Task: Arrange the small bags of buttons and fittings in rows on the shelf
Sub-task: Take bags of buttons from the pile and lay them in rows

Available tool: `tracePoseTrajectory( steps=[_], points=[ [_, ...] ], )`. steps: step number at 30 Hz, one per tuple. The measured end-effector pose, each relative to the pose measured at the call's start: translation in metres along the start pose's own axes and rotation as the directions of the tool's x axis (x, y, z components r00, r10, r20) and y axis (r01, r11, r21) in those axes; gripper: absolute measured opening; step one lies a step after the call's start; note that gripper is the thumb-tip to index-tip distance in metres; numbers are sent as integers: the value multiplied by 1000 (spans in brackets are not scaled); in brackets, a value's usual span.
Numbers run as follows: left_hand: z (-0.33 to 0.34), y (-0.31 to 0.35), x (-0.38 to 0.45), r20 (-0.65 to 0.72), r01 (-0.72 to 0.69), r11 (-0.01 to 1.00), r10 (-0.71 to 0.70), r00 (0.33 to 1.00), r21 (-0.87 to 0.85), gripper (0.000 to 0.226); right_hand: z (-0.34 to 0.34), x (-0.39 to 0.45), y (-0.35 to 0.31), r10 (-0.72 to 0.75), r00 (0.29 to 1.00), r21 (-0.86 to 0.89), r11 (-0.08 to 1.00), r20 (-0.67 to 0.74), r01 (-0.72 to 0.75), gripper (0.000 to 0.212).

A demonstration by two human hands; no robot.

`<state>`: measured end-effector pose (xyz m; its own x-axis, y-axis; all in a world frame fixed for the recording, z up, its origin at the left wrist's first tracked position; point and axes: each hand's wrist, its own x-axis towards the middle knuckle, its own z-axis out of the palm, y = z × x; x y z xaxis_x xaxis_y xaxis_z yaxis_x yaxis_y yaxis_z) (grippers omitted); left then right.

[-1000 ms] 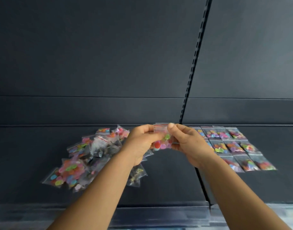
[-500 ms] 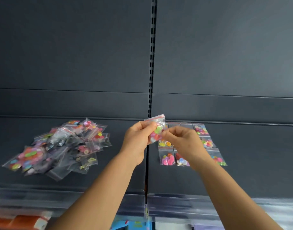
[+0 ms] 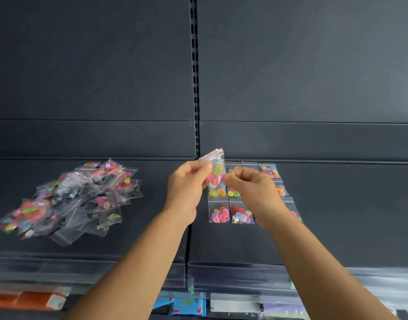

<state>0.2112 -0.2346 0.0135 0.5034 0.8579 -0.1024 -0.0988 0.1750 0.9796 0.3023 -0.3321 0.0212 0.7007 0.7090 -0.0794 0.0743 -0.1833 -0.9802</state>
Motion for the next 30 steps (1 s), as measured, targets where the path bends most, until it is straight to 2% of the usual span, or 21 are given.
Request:
tracePoseTrajectory(
  steps=[6, 12, 16, 21, 23, 27, 30],
  points=[
    [-3, 5, 5, 37, 4, 993, 0, 999, -116, 5, 0, 4, 5, 30, 992, 2, 1000, -123, -30, 19],
    [-2, 1, 8, 88, -16, 998, 22, 996, -65, 8, 8, 1, -4, -27, 997, -16, 1000, -77, 26, 24],
    [-2, -1, 7, 96, -3, 996, 11, 995, -84, 6, 9, 1, -2, 23, 994, -6, 1000, -106, -24, 27],
    [-6, 2, 8, 75, 24, 992, -14, 997, -127, 4, 4, 2, 4, 91, 971, -26, 995, -221, -99, 29],
    [-9, 4, 9, 84, 29, 994, -20, 996, -109, 5, 2, 1, 3, 39, 979, -8, 999, -202, -42, 27],
    [-7, 3, 1, 143, 22, 1000, -23, 989, 8, 13, 6, -6, -7, -107, 992, 43, 993, -67, 110, 8],
    [-6, -1, -6, 160, 35, 998, -44, 986, 59, 11, 4, -7, -4, -70, 992, 81, 994, -103, 79, 18]
  ],
)
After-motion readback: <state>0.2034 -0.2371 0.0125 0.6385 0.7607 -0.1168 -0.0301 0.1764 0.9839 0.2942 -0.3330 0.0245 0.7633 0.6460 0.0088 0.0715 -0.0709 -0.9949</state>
